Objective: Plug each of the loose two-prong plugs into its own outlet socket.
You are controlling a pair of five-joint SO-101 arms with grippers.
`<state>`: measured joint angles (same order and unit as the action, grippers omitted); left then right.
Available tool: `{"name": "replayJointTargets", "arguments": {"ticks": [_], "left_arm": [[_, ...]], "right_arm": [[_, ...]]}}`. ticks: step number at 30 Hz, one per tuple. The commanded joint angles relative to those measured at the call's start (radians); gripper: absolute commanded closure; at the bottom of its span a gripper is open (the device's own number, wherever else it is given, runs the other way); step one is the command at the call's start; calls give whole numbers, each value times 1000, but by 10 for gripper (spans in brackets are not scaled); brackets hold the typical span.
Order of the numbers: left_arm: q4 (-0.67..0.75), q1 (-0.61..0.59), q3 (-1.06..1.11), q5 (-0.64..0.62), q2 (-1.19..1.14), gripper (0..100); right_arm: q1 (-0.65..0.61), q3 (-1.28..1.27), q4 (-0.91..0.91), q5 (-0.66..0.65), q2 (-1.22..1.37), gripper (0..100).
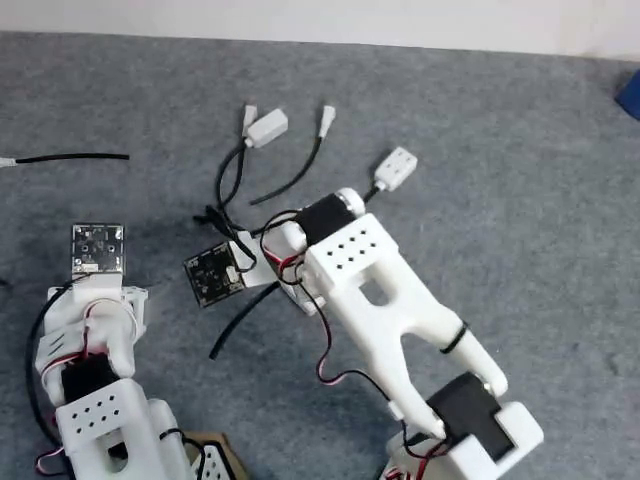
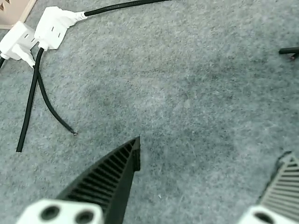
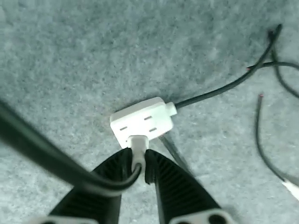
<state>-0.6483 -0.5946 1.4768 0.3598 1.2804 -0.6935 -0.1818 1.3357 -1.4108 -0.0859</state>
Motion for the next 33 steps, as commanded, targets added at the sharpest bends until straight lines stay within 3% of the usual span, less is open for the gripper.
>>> {"name": "replayJointTargets", "arguments": {"ticks": [1,20,33], "left_arm": [[17,-5,-2,3,4,575],[18,-12,-2,5,4,575],[15,-12,-2,5,-1,575]], "right_arm": [[-21,-7,-42,63,5,988],[-42,-62,-88,98,22,988],[15,-162,-159,29,21,989]]}}
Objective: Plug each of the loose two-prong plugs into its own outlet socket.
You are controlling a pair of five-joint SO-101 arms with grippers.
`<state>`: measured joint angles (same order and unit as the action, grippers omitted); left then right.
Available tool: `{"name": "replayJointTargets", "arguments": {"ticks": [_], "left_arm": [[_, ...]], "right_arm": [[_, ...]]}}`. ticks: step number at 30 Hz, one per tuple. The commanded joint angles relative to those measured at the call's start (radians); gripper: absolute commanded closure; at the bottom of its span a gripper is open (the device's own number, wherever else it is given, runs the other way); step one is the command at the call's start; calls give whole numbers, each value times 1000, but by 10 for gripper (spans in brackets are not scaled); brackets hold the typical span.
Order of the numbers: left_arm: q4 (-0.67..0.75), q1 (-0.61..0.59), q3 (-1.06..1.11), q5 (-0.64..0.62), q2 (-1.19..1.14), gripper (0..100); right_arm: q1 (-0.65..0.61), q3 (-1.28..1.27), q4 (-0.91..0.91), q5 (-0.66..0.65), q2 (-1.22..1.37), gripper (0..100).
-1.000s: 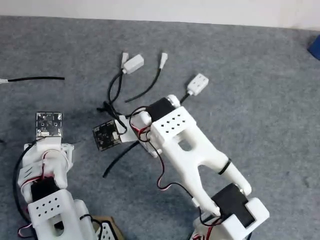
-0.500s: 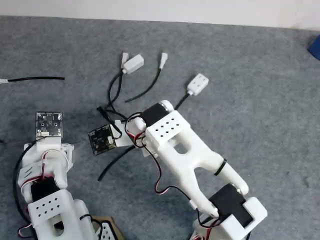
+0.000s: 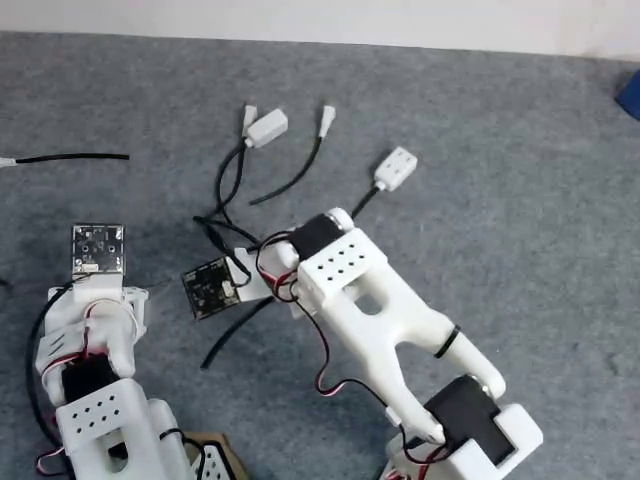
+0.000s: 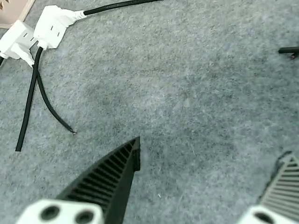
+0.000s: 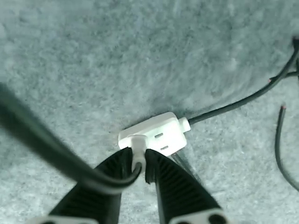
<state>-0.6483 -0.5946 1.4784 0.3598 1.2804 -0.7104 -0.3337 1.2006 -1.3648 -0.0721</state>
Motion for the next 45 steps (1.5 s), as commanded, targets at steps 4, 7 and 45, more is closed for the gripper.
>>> {"name": "replayJointTargets", "arguments": {"ticks": [4,7,45], "left_arm": [[15,-12,-4,6,-1,575],[15,-12,-4,6,-1,575],[15,-4,39,3,2,575]], "right_arm": [[81,-12,-30,-55,7,989],[105,-13,-30,-55,8,989],[133,-93,-116,98,-45,990]]}}
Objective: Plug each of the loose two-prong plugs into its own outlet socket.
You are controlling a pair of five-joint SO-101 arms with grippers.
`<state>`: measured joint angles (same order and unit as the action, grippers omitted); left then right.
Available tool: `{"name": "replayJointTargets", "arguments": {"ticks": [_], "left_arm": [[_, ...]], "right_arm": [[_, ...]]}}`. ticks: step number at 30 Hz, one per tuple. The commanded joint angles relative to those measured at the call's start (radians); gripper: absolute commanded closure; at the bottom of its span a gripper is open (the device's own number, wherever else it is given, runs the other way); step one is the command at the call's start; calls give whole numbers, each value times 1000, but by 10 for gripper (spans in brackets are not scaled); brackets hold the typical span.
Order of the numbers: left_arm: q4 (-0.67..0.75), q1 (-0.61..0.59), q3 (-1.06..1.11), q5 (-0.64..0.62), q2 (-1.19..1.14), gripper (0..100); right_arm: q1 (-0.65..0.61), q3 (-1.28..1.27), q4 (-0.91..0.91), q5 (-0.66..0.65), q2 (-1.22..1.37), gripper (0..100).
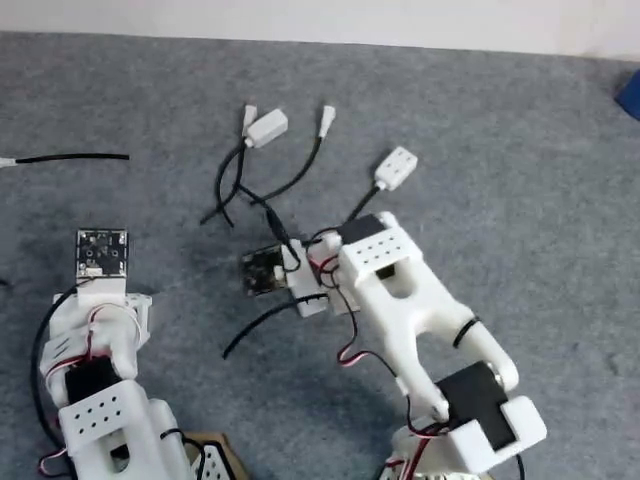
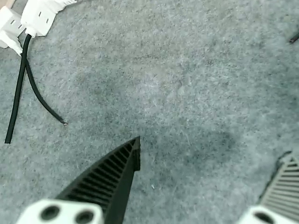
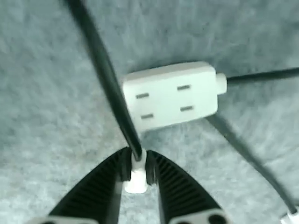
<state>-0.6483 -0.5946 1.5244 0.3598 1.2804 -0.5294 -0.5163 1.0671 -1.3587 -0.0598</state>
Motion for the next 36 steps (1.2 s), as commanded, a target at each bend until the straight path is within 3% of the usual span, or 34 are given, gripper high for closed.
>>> {"name": "replayJointTargets", "arguments": {"ticks": [1,3,6,8,15,19,22,26,31,36], "left_arm": [[15,-4,-7,3,2,575],[15,-4,-5,3,-1,575],[15,-4,13,2,-1,575],[15,1,38,2,-1,575],[14,42,88,0,-1,575],[2,51,70,-2,-2,575],[-104,134,-71,-83,-2,575],[-361,303,-364,-178,-4,575],[-577,579,-659,-233,-4,572],[-606,751,-687,-262,-2,571]], "right_arm": [[-74,128,41,135,-74,990],[-125,220,82,281,-102,990],[-157,340,97,621,-130,991],[-157,386,102,760,-131,991],[-171,280,96,783,-139,991],[-171,277,77,1010,-140,991],[-125,303,18,1292,-176,991],[-2,394,-2,1560,-265,991],[42,409,19,1734,-323,991],[-4,381,45,1804,-332,991]]}}
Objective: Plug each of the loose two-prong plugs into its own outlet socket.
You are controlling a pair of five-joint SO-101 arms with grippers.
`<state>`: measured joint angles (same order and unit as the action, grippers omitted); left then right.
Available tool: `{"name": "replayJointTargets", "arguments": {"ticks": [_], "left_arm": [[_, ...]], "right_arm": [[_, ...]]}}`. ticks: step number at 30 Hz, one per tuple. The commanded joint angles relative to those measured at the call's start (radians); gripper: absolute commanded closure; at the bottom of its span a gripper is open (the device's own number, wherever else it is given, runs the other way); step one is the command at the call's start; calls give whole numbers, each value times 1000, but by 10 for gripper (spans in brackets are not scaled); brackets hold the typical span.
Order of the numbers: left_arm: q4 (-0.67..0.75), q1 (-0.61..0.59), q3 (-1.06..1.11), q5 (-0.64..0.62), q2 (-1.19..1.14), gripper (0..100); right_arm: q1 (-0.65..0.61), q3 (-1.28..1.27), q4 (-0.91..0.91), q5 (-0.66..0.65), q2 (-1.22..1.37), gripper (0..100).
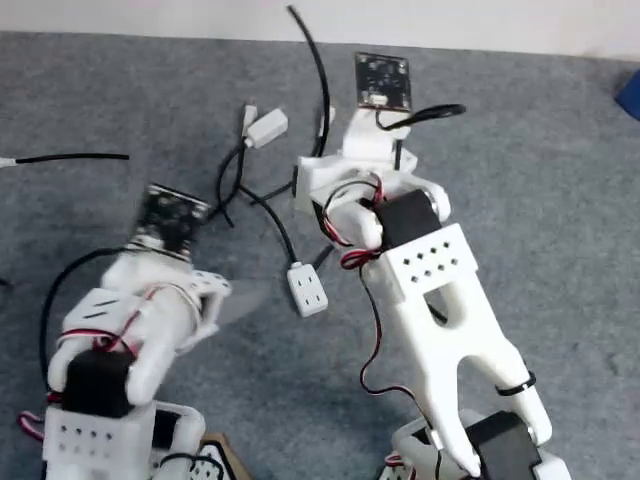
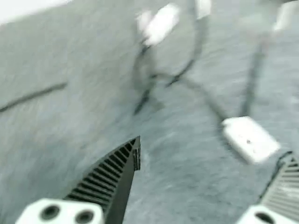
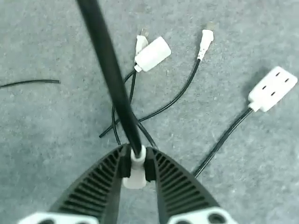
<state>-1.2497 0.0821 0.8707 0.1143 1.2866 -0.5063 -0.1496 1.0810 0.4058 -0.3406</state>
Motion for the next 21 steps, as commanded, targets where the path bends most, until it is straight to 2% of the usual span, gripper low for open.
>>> {"name": "replayJointTargets", "arguments": {"ticks": [1,6,10,15,21], "left_arm": [[12,79,-13,-15,-7,571],[222,45,108,-6,-8,571],[361,-12,199,28,-10,571],[425,-67,255,28,-10,571],[423,-68,255,28,-10,571]], "right_arm": [[-53,16,67,43,-51,991],[-196,70,189,28,-51,991],[-249,74,245,-12,-51,991],[-254,163,423,-126,-51,991],[-255,262,527,-170,-50,991]]}}
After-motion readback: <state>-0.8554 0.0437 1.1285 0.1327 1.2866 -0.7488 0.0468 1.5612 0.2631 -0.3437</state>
